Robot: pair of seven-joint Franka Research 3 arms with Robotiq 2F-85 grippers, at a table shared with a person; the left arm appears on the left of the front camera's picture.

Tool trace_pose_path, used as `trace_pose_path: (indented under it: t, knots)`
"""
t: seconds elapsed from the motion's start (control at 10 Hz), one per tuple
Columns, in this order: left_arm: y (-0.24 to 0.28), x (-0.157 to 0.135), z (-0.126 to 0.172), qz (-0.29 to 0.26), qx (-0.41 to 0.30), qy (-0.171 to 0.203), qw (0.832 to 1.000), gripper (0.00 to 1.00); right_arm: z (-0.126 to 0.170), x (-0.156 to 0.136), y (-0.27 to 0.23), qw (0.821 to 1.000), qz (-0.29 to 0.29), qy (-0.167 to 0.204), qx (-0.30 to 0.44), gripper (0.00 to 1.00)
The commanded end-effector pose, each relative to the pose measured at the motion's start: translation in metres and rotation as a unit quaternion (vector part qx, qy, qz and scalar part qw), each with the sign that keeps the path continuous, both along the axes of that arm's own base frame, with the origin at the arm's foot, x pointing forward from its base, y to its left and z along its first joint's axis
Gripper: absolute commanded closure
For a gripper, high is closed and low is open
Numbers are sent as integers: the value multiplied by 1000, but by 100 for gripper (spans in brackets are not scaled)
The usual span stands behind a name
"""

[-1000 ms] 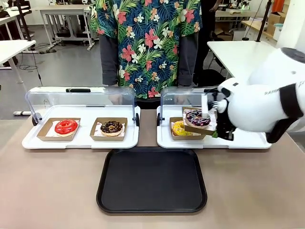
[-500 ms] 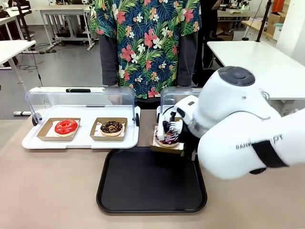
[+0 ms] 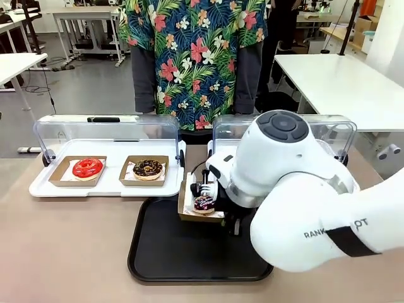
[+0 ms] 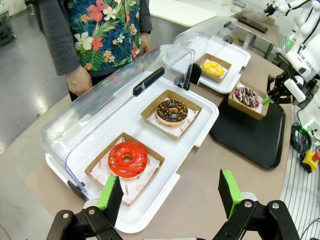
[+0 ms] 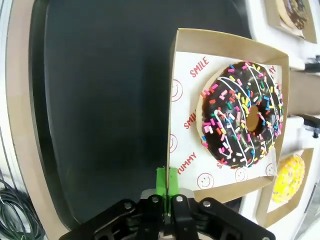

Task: Move the fourth donut from the left to the tray.
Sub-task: Pick up the Paper togo box containing the Donut indicated by the person and place it on the Handle tray.

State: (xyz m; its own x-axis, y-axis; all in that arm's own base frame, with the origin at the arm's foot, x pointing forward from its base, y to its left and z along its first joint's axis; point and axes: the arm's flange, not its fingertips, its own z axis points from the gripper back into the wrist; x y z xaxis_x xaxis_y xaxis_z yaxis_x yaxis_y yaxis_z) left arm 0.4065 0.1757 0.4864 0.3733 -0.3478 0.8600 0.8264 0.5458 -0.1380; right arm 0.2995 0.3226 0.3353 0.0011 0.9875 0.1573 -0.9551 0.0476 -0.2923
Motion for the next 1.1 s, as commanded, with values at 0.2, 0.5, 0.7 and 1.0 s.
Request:
trace_pose_path:
  t: [0.2,0.5,0.7,1.0]
  knots:
    - [-2,0,2,1,-11,-7,1000,0,-32,-44,-11,1000,4,-5,2,98]
    - [-2,0,2,1,-11,-7,1000,0,-41,-55,-9,1000,9,7,-9,98]
    - [-2,0,2,1,-11,-7,1000,0,-45,-57,-10,1000,9,14,-13,98]
    - [-2,0,2,1,-11,-7,1000,0,-49,-49,-14,999,16,30,-13,98]
